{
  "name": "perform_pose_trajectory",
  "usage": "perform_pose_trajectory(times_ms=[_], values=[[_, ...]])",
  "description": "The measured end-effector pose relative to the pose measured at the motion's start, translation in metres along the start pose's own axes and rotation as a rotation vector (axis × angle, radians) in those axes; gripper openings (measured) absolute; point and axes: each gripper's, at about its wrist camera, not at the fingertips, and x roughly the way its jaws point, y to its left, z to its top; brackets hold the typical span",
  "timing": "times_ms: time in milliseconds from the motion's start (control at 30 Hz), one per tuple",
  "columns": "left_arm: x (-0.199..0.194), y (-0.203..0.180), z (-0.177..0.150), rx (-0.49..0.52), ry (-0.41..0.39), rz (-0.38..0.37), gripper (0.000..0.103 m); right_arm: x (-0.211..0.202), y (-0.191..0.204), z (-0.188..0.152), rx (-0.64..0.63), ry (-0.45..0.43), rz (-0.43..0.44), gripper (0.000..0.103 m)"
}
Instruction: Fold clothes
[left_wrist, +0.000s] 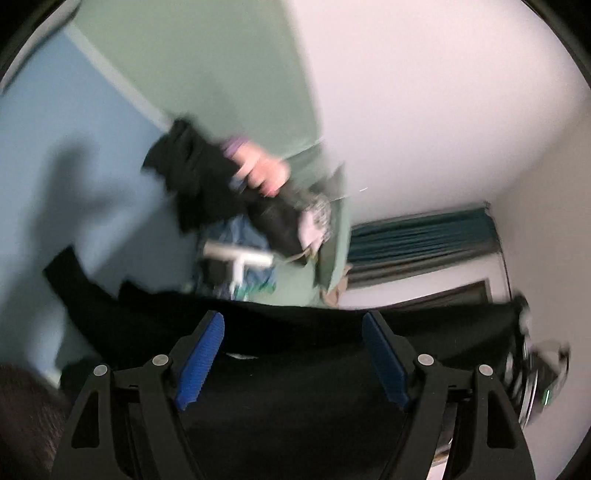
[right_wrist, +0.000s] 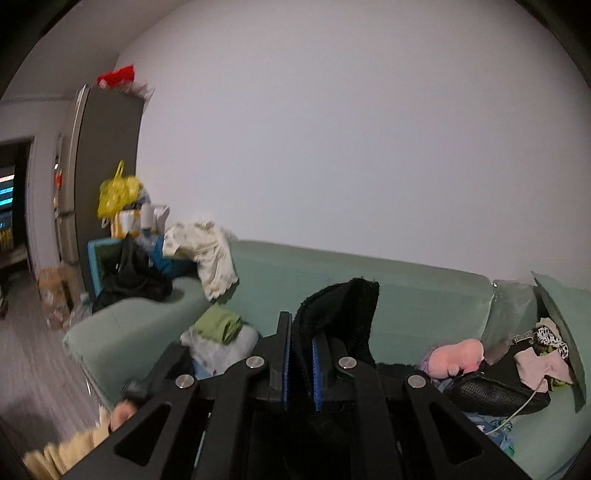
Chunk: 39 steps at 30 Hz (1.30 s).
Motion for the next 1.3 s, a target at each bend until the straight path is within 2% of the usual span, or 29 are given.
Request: perform_pose_trajectory(times_ms=[33, 100, 133, 267, 333, 367, 400, 433, 467, 567, 633, 733, 767, 800, 833, 867, 900, 1000, 1100, 1133, 1200, 1267, 1300], values=[[0.01, 0.006, 0.003, -0.041, 0.067, 0.014, 0.078, 0.0, 0.001, -0.003, -0.006, 0.014, 0.007, 0.009], [0.057, 0.01, 0.018, -0.079, 0.17, 0.05, 0.078, 0.01, 0.007, -0.008, -0.018, 0.037, 0.015, 0.009], [0.068, 0.015, 0.018, -0.085, 0.201, 0.066, 0.078, 0.013, 0.009, -0.01, -0.02, 0.043, 0.019, 0.009], [0.091, 0.035, -0.001, -0.102, 0.297, 0.104, 0.078, 0.015, 0.002, -0.017, 0.017, 0.051, 0.059, 0.009], [0.097, 0.042, -0.014, -0.084, 0.308, 0.13, 0.072, 0.015, -0.002, -0.018, 0.025, 0.046, 0.055, 0.009], [0.099, 0.037, -0.018, -0.037, 0.3, 0.15, 0.051, 0.016, -0.003, -0.019, 0.026, 0.046, 0.055, 0.009], [0.1, 0.031, -0.022, 0.013, 0.291, 0.169, 0.024, 0.017, -0.003, -0.019, 0.026, 0.046, 0.056, 0.009], [0.101, 0.024, -0.026, 0.063, 0.264, 0.171, 0.009, 0.018, -0.002, -0.02, 0.026, 0.046, 0.059, 0.009], [0.101, 0.017, -0.03, 0.113, 0.236, 0.171, 0.0, 0.02, -0.001, -0.019, 0.024, 0.046, 0.055, 0.009], [0.093, 0.003, -0.027, 0.169, 0.139, 0.125, 0.0, 0.024, 0.002, -0.018, 0.02, 0.038, 0.038, 0.009], [0.065, -0.004, -0.019, 0.181, 0.073, 0.098, 0.0, 0.023, 0.002, -0.017, 0.021, 0.026, 0.041, 0.009], [0.002, -0.01, -0.009, 0.208, -0.145, 0.216, 0.0, 0.024, 0.006, -0.016, 0.008, 0.01, 0.051, 0.01], [-0.01, -0.008, -0.008, 0.221, -0.193, 0.316, 0.001, 0.027, 0.009, -0.017, -0.012, 0.019, 0.035, 0.01], [-0.02, -0.006, -0.008, 0.235, -0.238, 0.423, 0.007, 0.03, 0.01, -0.02, -0.032, 0.029, 0.008, 0.01], [-0.021, 0.005, -0.006, 0.226, -0.239, 0.526, 0.017, 0.034, 0.008, -0.026, -0.044, 0.041, -0.033, 0.01], [-0.022, 0.018, -0.004, 0.214, -0.234, 0.628, 0.054, 0.038, 0.002, -0.036, -0.037, 0.056, -0.067, 0.01], [-0.019, 0.033, -0.003, 0.185, -0.21, 0.667, 0.079, 0.042, -0.008, -0.048, -0.015, 0.074, -0.094, 0.01], [0.007, 0.086, 0.002, 0.104, -0.118, 0.692, 0.079, 0.051, -0.051, -0.099, 0.081, 0.144, -0.167, 0.01], [0.046, 0.128, 0.012, 0.048, -0.059, 0.781, 0.077, 0.06, -0.091, -0.161, 0.12, 0.264, -0.3, 0.01], [0.064, 0.141, 0.015, 0.034, -0.013, 0.794, 0.076, 0.061, -0.104, -0.178, 0.143, 0.303, -0.324, 0.01], [0.086, 0.161, 0.012, 0.007, 0.077, 0.778, 0.074, 0.057, -0.13, -0.21, 0.217, 0.36, -0.359, 0.01], [0.125, 0.177, 0.004, -0.013, 0.223, 0.727, 0.074, 0.05, -0.152, -0.238, 0.291, 0.397, -0.391, 0.01], [0.141, 0.181, -0.001, -0.006, 0.273, 0.733, 0.074, 0.045, -0.16, -0.248, 0.315, 0.405, -0.407, 0.01]])
